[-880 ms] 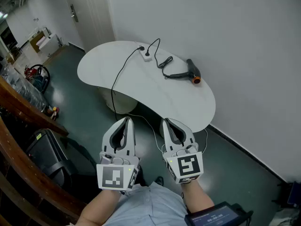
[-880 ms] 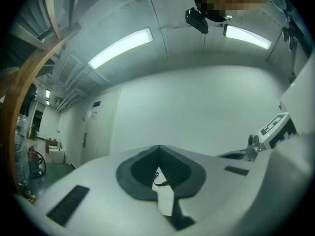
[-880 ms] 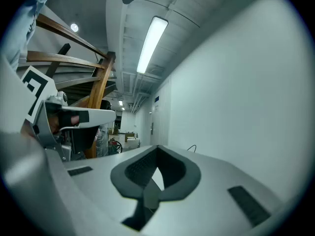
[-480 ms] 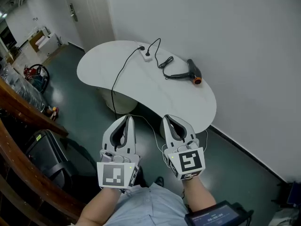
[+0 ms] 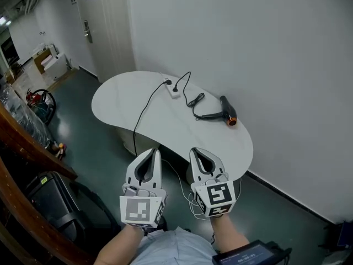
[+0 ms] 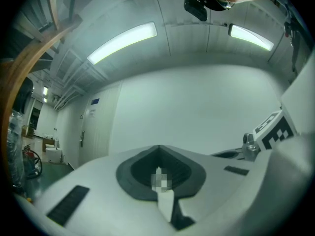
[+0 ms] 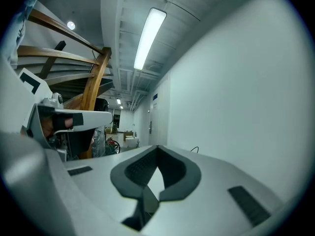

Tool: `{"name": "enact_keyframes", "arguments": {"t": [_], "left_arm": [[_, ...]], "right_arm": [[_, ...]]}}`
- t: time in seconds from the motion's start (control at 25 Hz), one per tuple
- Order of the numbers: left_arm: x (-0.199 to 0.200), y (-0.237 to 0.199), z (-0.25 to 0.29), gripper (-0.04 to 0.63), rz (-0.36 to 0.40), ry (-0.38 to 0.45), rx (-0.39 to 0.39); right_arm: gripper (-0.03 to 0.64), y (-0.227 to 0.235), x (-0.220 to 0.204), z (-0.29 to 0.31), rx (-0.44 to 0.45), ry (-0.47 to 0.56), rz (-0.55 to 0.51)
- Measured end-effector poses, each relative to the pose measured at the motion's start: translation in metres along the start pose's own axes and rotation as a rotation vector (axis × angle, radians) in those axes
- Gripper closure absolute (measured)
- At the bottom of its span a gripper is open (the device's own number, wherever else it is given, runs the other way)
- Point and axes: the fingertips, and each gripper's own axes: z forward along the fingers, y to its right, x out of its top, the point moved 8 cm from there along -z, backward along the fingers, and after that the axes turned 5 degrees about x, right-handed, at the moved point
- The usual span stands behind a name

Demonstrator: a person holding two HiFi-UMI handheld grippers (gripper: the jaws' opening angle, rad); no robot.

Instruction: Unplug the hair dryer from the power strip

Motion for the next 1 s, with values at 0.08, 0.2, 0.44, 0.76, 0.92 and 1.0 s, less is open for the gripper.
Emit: {"name": "enact_keyframes", "arguments": {"t": [0.08, 0.2, 0.44, 0.76, 0.92, 1.0], "left_arm": [[0.002, -0.014, 0.01, 0.597, -0.003, 0.009, 0.003], [-0.001, -0.035, 0.023, 0.597, -0.013, 0.007, 0.007], [-0.014, -0.058, 0.038, 0.597, -0.016, -0.014, -0.035], [-0.031, -0.072, 0.066, 0.597, -0.023, -0.048, -0.065], [-0.039, -0.077, 0.086, 0.597, -0.022, -0.065, -0.062], [-0.046, -0.078, 0.102, 0.597, -0.024, -0.071, -0.063]], "right_arm": [[0.62, 0.0, 0.005, 0.015, -0.01, 0.005, -0.005], [0.62, 0.001, 0.009, 0.033, -0.035, 0.002, -0.012], [0.62, 0.002, 0.005, 0.056, -0.095, -0.014, 0.002], [0.62, 0.012, -0.005, 0.079, -0.13, -0.037, 0.026], [0.62, 0.027, -0.009, 0.095, -0.136, -0.04, 0.03], [0.62, 0.038, -0.011, 0.108, -0.134, -0.039, 0.032]]}}
